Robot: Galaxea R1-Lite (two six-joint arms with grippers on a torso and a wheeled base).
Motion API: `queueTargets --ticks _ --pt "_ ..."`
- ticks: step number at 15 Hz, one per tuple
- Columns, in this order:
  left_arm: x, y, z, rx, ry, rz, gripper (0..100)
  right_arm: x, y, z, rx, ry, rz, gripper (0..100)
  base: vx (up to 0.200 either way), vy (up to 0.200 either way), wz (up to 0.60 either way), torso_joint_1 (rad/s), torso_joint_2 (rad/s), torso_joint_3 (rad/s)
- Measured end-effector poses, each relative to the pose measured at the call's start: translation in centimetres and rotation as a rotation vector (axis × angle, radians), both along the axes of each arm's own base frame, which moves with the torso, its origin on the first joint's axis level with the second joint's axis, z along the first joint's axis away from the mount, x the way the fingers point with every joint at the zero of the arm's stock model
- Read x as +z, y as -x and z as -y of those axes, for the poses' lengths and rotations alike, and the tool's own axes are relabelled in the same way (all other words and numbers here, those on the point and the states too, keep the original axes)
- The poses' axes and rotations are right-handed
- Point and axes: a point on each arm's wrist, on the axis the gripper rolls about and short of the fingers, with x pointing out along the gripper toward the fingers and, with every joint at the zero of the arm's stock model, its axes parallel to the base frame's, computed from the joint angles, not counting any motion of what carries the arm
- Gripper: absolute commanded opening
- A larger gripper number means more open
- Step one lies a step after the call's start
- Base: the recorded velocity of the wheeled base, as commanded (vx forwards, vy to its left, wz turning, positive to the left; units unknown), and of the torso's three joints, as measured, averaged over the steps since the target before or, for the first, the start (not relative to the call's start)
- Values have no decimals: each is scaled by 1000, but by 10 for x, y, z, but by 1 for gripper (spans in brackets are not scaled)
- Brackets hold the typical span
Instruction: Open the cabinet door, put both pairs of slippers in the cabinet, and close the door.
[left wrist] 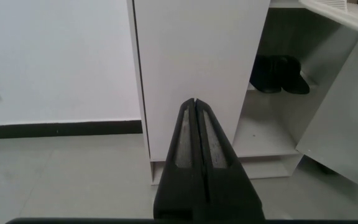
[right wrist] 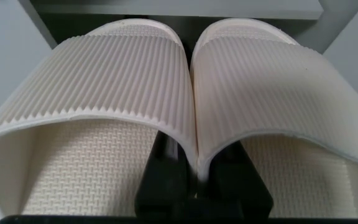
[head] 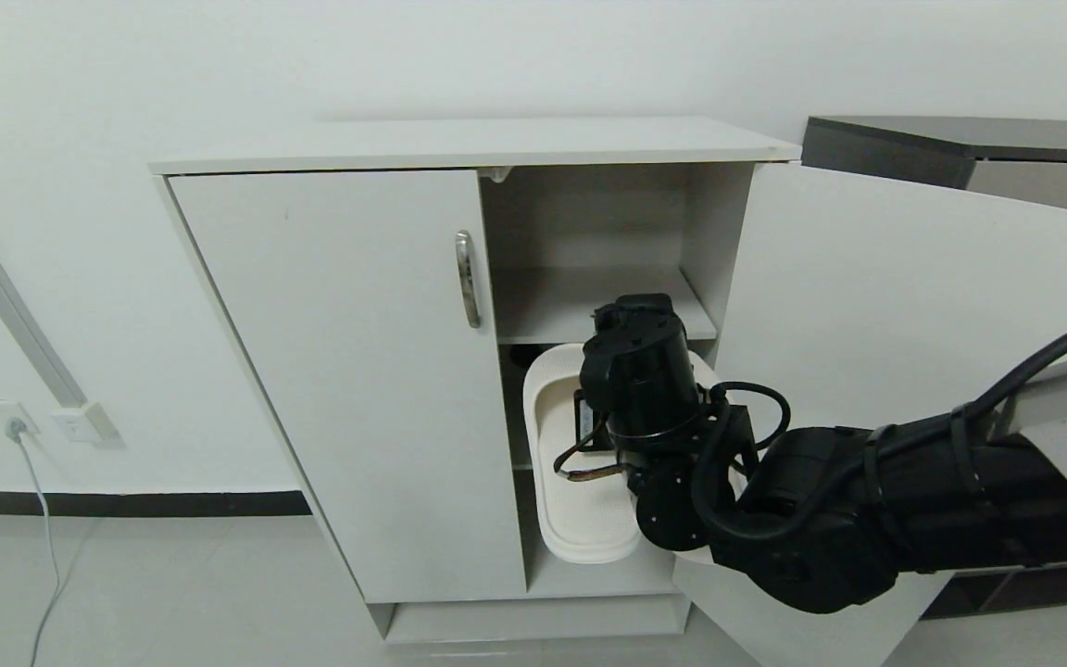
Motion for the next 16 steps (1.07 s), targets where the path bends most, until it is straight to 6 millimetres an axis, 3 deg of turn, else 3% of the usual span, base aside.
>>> queueTargets --ticks 2,16 --pt "0 0 0 0 0 0 0 2 0 0 0 8 16 0 0 0 0 0 0 0" --pt "0 0 0 0 0 0 0 12 1 1 11 3 53 0 200 0 0 2 2 3"
